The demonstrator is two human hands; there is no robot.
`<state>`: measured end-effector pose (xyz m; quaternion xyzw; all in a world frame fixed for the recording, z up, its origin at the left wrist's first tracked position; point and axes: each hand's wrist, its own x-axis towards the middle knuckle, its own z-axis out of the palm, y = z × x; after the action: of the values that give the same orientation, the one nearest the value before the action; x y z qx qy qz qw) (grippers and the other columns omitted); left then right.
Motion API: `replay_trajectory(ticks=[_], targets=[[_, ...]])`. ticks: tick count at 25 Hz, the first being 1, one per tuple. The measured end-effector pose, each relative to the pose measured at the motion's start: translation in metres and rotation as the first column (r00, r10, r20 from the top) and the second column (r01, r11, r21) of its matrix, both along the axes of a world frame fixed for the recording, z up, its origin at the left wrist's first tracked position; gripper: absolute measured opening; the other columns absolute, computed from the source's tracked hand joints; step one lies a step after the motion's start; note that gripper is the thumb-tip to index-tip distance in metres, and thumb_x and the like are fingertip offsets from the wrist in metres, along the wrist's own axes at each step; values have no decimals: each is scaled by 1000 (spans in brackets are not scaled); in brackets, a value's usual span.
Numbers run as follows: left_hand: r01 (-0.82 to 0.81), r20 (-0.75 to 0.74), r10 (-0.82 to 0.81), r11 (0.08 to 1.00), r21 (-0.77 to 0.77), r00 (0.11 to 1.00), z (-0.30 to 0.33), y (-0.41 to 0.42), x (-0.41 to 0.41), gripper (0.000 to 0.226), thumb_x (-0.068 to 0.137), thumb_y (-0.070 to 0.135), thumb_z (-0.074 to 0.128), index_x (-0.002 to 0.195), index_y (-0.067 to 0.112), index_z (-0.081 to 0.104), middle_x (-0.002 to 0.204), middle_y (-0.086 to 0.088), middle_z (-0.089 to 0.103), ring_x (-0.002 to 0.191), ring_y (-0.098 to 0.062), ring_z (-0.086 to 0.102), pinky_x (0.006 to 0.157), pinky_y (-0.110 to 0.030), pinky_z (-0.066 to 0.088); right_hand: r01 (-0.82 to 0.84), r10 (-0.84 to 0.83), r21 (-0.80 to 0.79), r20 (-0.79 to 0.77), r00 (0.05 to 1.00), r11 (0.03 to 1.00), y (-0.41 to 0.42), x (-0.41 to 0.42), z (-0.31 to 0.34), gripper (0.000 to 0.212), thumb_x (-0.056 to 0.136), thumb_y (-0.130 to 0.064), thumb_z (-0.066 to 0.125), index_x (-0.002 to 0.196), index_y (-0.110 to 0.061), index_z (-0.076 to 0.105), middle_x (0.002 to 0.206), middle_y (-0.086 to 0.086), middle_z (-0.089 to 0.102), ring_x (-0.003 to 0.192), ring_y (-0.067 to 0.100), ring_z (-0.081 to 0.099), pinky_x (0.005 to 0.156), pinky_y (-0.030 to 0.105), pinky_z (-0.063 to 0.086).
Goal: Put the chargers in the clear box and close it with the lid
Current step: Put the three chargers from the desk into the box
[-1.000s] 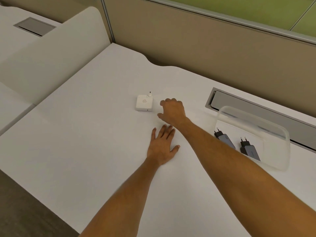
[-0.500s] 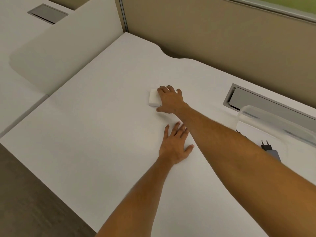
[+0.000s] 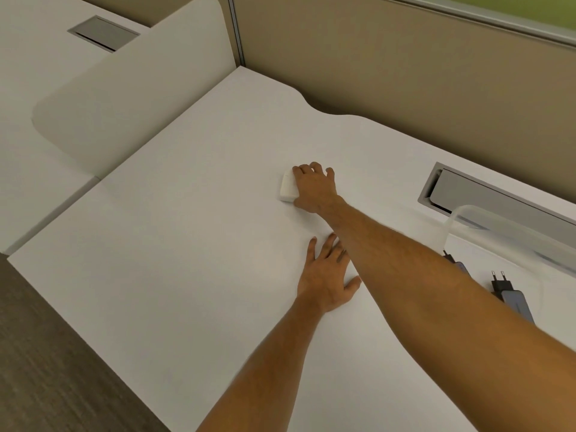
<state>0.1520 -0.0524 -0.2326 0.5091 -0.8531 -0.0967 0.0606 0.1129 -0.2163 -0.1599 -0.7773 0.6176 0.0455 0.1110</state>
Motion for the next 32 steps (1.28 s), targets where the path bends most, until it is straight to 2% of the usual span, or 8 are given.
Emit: replay_trajectory(ticks=[8, 14, 18, 26, 32], targets=[[-8, -38, 9, 1000, 9, 999, -1, 0, -1, 78, 83, 67, 19, 147, 22, 19, 156, -4, 30, 147, -24, 16, 118, -54, 8, 40, -42, -69, -24, 999, 997, 19, -10, 2, 67, 78, -30, 68, 136, -11, 40, 135, 6, 51, 131, 32, 34, 109, 53, 23], [-5, 21, 4, 999, 37, 1000, -2, -2, -3, 76, 88, 66, 23, 149, 21, 17, 159, -1, 21, 148, -21, 7, 119, -52, 3, 58, -55, -159, 20, 998, 986, 30, -24, 25, 70, 75, -36, 70, 135, -12, 42, 134, 7, 53, 130, 33, 36, 110, 52, 22], [-6, 43, 4, 999, 46, 999, -1, -2, -2, 75, 89, 65, 18, 150, 22, 12, 161, 2, 12, 149, -18, 1, 119, -51, -1, 79, -69, -253, 46, 997, 964, 36, -45, 49, 76, 72, -39, 74, 136, -14, 41, 138, 7, 51, 131, 31, 37, 109, 50, 23], [-3, 41, 0, 998, 62, 999, 3, 0, 0, 73, 89, 62, 17, 150, 23, 10, 162, 5, 7, 148, -15, -1, 120, -50, -2, 259, -236, -328, 108, 966, 909, 75, -111, 84, 78, 74, -41, 74, 139, -16, 38, 143, 6, 48, 132, 31, 37, 112, 50, 22], [1, 47, -3, 999, 41, 999, 3, 1, -1, 72, 89, 61, 18, 150, 22, 15, 161, 6, 11, 148, -16, 3, 120, -49, 0, 437, -412, -349, 146, 899, 829, 122, -168, 92, 75, 73, -43, 71, 136, -14, 42, 137, 7, 53, 126, 34, 41, 105, 47, 29]])
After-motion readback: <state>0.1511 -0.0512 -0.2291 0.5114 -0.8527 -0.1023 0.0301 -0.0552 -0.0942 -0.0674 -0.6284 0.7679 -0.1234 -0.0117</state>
